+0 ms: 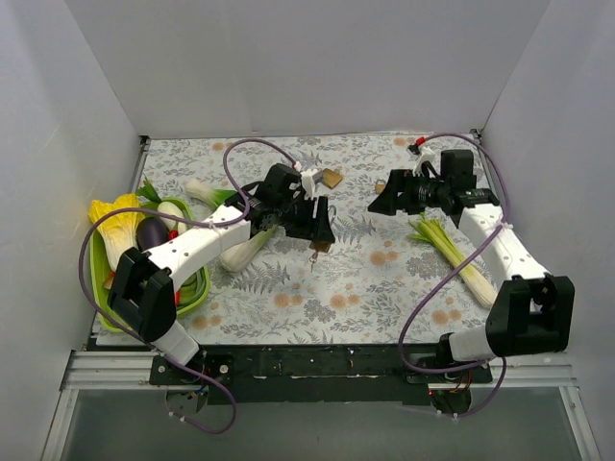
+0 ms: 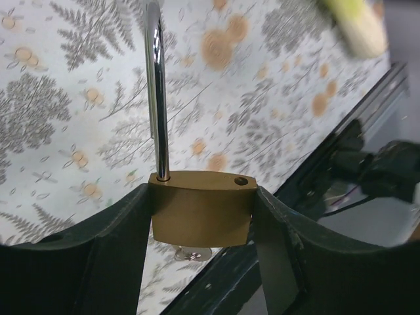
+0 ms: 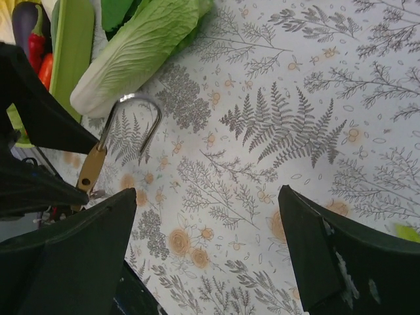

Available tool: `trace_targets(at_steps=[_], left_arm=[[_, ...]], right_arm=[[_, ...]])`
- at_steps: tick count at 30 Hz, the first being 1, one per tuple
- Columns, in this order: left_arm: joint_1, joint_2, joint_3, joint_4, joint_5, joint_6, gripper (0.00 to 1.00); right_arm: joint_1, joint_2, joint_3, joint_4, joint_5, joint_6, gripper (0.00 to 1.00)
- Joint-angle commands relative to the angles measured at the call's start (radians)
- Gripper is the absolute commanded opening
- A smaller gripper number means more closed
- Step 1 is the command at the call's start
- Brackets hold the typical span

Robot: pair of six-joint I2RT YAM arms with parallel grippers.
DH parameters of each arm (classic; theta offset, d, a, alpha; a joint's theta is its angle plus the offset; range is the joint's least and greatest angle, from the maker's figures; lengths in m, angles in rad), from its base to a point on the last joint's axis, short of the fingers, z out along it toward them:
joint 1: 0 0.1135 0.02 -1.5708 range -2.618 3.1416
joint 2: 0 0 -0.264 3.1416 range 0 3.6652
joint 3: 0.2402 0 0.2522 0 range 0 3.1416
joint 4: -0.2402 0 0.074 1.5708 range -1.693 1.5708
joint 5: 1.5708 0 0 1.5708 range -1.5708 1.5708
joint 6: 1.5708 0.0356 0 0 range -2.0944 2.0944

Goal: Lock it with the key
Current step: Pick up the lock from the center of the board.

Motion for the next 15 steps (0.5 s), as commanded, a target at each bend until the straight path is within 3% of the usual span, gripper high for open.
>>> trace_targets(at_steps=[1,8,15], left_arm=[[0.003,0.027,0.118,0.142,-0.029,-0.359,0.00],[0.003,0.098,0.206,0.107,-0.212,-0.599,0.00],[0.008,0.109,0.204,0.126,-0.189,-0.690,0.00]], right_arm=[[-0.003,-0.185,-0.157,0.210,-0.054,0.137,0.96],[0.062,-0.374,-0.384,0.457,0.033,0.299,0.95],[0.285,-0.337,-0.334,0.478,0.288,0.275,0.92]])
